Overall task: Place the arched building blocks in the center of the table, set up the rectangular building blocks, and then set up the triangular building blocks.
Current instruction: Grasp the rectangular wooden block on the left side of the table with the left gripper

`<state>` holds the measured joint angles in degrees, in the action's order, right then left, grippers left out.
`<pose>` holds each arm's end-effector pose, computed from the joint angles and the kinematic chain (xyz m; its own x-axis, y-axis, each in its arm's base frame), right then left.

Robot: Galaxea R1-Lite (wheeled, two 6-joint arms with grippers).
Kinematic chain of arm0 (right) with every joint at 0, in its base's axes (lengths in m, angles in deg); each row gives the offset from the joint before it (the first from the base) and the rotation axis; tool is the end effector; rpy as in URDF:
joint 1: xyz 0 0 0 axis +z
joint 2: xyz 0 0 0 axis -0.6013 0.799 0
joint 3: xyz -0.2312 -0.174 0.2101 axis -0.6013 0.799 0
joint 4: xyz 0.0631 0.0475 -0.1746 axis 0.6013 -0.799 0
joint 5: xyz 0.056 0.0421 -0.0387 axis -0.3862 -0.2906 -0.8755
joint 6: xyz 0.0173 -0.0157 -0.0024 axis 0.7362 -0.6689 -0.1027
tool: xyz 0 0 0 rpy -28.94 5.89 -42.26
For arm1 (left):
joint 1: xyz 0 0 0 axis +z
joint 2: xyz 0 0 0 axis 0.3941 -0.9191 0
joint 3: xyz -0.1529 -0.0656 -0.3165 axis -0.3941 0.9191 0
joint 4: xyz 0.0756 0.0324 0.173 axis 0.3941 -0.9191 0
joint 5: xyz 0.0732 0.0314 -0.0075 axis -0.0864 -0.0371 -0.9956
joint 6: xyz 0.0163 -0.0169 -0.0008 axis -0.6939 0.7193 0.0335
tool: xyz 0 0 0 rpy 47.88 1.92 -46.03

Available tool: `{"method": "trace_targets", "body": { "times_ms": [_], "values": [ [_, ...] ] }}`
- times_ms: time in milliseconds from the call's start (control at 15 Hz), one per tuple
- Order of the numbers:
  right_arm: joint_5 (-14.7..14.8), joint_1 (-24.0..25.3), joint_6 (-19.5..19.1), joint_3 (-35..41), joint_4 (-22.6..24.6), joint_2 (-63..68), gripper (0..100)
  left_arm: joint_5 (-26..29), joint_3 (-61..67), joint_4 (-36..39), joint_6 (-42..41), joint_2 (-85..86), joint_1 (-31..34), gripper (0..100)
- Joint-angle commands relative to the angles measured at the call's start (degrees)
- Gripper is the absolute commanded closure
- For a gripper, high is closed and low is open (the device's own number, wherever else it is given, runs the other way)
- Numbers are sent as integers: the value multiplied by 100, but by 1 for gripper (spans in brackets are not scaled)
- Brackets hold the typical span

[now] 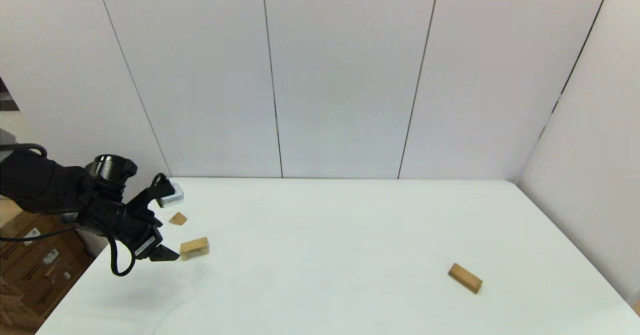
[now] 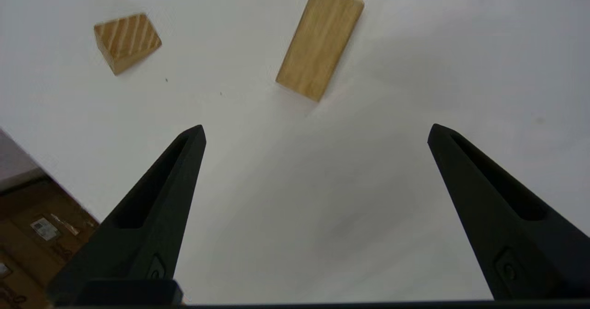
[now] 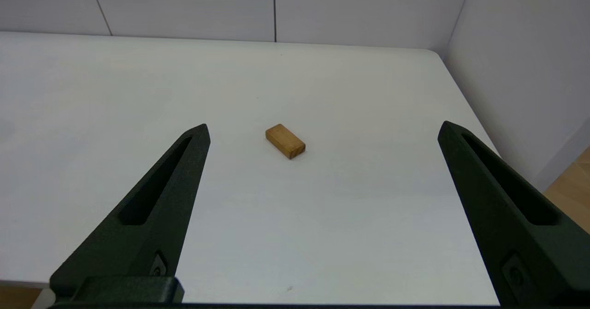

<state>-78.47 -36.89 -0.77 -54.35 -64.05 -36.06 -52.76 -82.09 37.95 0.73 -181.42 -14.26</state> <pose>-0.0801 0.0002 0.0752 0.9989 0.0141 -0.0442 -0.0151 0.9996 -0.0232 0.3685 0.0513 0.1088 0.4175 -0.2200 -0.8816 0.6932 0.7045 0.1525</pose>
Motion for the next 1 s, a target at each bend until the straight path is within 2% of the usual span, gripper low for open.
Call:
{"method": "trace_targets", "body": {
  "times_ms": [67,1000],
  "values": [
    [-5,1,-4,-1,-3,-1,0,13,-210,-6,-18,-434,-403,0],
    [-5,1,-4,-1,-3,7,0,-5,-667,-85,-71,-1119,-499,0]
  ]
}}
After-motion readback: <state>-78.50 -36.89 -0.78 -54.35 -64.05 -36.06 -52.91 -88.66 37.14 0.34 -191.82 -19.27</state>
